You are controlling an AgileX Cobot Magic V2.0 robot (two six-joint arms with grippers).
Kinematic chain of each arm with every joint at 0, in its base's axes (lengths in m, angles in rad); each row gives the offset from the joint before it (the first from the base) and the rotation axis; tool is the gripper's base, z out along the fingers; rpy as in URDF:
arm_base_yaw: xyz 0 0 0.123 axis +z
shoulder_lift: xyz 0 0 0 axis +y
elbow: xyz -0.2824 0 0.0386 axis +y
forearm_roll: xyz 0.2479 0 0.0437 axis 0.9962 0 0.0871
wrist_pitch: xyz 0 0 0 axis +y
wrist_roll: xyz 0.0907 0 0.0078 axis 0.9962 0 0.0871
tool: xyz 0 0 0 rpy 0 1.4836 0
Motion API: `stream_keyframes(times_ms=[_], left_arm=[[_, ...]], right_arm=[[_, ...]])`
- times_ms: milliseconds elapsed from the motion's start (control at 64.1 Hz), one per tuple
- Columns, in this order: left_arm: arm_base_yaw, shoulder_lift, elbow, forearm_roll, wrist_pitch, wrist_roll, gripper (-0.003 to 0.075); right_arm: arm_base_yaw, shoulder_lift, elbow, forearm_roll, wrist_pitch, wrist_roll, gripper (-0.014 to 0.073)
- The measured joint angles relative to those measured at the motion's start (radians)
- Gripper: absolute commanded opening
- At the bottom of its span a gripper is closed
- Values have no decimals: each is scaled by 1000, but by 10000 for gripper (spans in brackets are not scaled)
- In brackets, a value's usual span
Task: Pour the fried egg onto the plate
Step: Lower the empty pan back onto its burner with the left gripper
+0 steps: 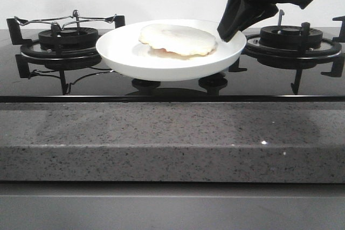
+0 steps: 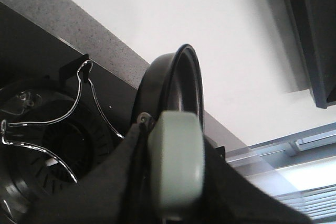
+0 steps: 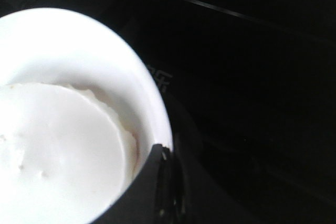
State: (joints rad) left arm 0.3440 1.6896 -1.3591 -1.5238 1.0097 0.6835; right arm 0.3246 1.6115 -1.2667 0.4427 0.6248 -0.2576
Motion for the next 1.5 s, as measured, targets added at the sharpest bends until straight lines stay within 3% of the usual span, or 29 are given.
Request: stream_keyframes(times_ms=[764,842,1076,1170,1497], left_arm=[[7,178,0,-38,34,-24,-13],[7,179,0,-36,34,-30,64],[7,181,0,-26,38,-33,479],[7,181,-2,2,38,-33,529],[40,151,-50,159,63,-64,529]], right_arm=[[0,0,0,0,0,0,-68],[0,0,0,0,0,0,-68],[0,0,0,0,0,0,-68],[0,0,0,0,0,0,-68],[0,0,0,0,0,0,-68]])
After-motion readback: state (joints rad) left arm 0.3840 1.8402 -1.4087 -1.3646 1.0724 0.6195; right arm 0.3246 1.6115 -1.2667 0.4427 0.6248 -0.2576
